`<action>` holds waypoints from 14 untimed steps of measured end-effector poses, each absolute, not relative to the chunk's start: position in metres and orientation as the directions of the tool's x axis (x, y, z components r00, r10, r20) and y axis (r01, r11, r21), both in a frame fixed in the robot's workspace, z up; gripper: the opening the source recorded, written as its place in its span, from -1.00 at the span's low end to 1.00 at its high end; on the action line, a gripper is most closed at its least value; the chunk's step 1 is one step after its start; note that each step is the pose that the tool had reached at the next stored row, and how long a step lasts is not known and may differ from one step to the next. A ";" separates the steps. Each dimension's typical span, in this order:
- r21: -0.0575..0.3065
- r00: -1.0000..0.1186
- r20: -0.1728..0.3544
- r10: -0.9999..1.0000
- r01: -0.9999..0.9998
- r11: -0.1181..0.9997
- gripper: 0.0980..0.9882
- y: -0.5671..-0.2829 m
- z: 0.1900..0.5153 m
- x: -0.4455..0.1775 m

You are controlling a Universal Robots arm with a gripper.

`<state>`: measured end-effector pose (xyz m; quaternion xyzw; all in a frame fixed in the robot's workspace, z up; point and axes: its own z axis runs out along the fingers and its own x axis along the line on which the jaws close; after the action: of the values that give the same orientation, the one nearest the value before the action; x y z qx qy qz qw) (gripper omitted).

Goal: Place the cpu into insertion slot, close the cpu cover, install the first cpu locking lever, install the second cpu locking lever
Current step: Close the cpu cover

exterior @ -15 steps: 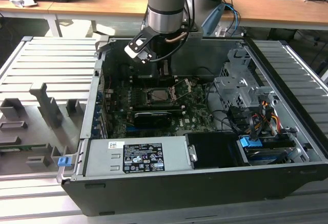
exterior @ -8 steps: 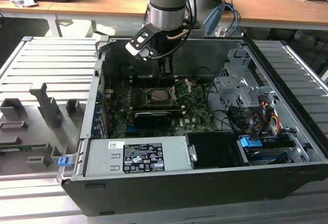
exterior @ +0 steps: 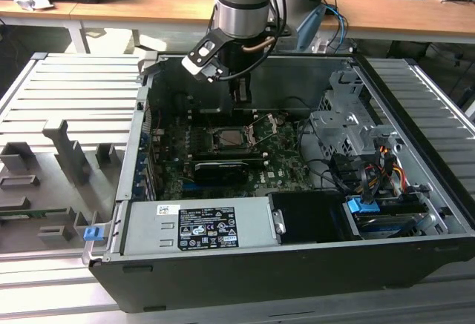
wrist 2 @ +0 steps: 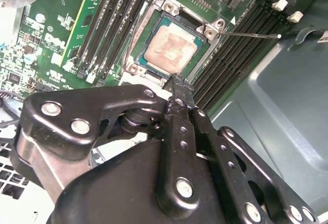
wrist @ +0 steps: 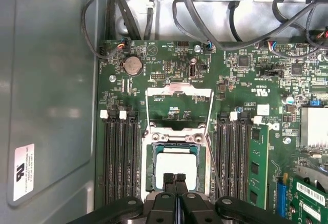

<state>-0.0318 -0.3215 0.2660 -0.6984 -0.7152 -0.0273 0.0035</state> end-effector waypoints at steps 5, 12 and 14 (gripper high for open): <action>0.034 -0.024 0.043 0.999 0.999 0.023 -0.98 -0.322 0.269 -0.032; 0.034 -0.024 0.043 0.999 0.999 0.023 -0.98 -0.322 0.273 -0.032; 0.034 -0.024 0.043 0.999 0.999 0.023 -0.98 -0.322 0.273 -0.032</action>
<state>-0.0318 -0.3215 0.2734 -0.6984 -0.7151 -0.0273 0.0035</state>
